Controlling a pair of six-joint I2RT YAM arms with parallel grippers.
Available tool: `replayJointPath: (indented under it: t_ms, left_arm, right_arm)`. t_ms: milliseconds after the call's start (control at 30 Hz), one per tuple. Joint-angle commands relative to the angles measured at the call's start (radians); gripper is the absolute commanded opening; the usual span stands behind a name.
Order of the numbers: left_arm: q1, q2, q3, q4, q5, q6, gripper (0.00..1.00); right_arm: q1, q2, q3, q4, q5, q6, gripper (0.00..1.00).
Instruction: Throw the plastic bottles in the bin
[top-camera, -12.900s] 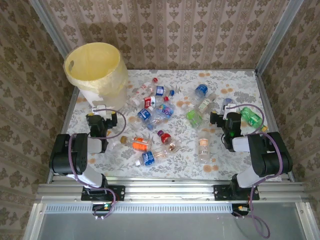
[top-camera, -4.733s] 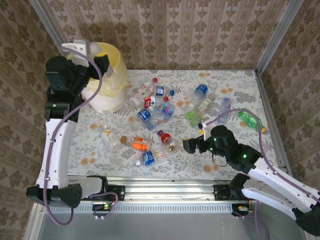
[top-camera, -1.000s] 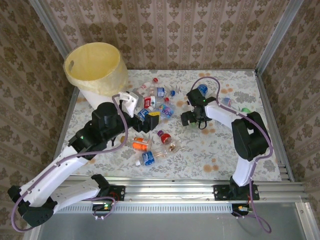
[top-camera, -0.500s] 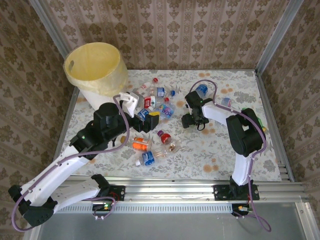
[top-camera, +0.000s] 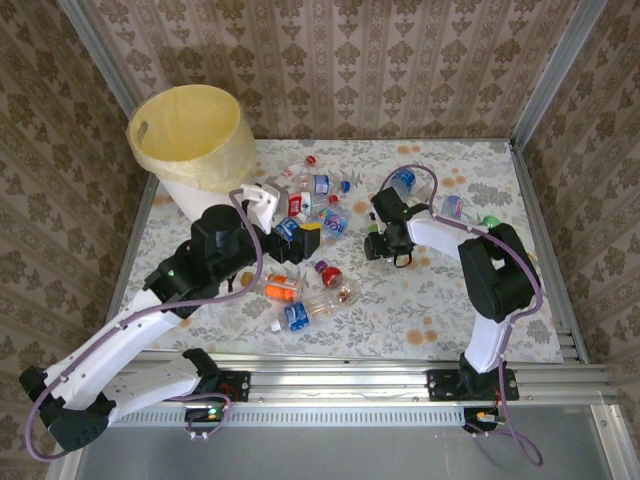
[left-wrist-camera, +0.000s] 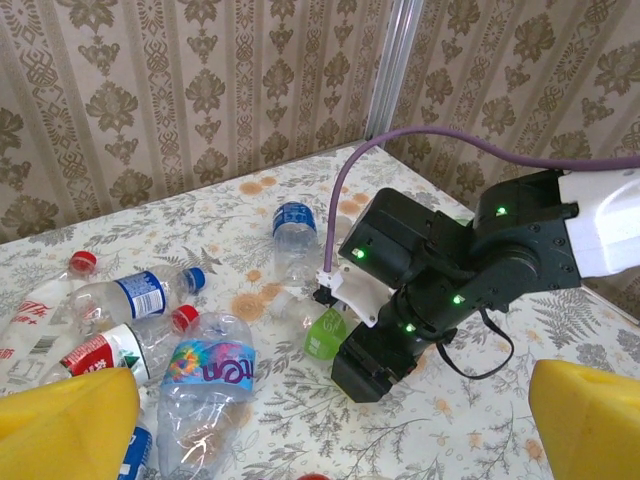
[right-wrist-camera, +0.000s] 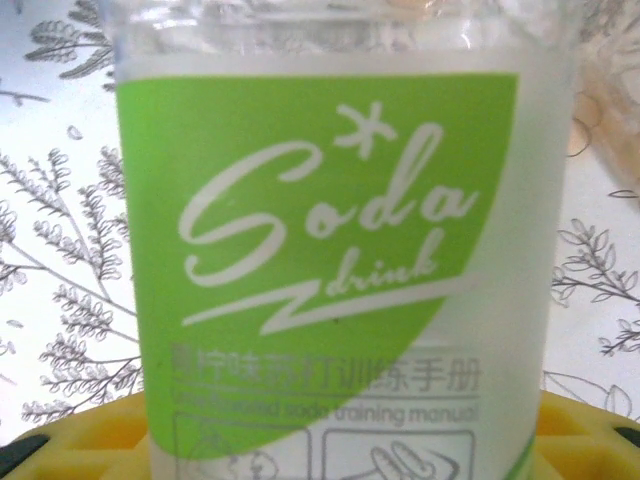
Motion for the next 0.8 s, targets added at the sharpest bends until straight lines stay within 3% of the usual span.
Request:
replayJointPath:
  t_ms: [0, 300, 533, 767]
  left_arm:
    - [-0.008, 0.02, -0.016, 0.055, 0.02, -0.033, 1.0]
    - [0.005, 0.14, -0.003, 0.135, 0.045, -0.146, 1.0]
    - [0.06, 0.288, 0.028, 0.193, 0.14, -0.301, 1.0]
    - [0.067, 0.384, 0.029, 0.349, 0.266, -0.367, 1.0]
  right_arm:
    - [0.015, -0.056, -0.033, 0.016, -0.023, 0.033, 0.54]
    - [0.066, -0.271, -0.117, 0.044, -0.023, 0.068, 0.52]
    - [0.124, -0.548, -0.235, 0.15, -0.005, 0.059, 0.51]
    - [0.166, -0.733, -0.353, 0.268, 0.007, 0.05, 0.5]
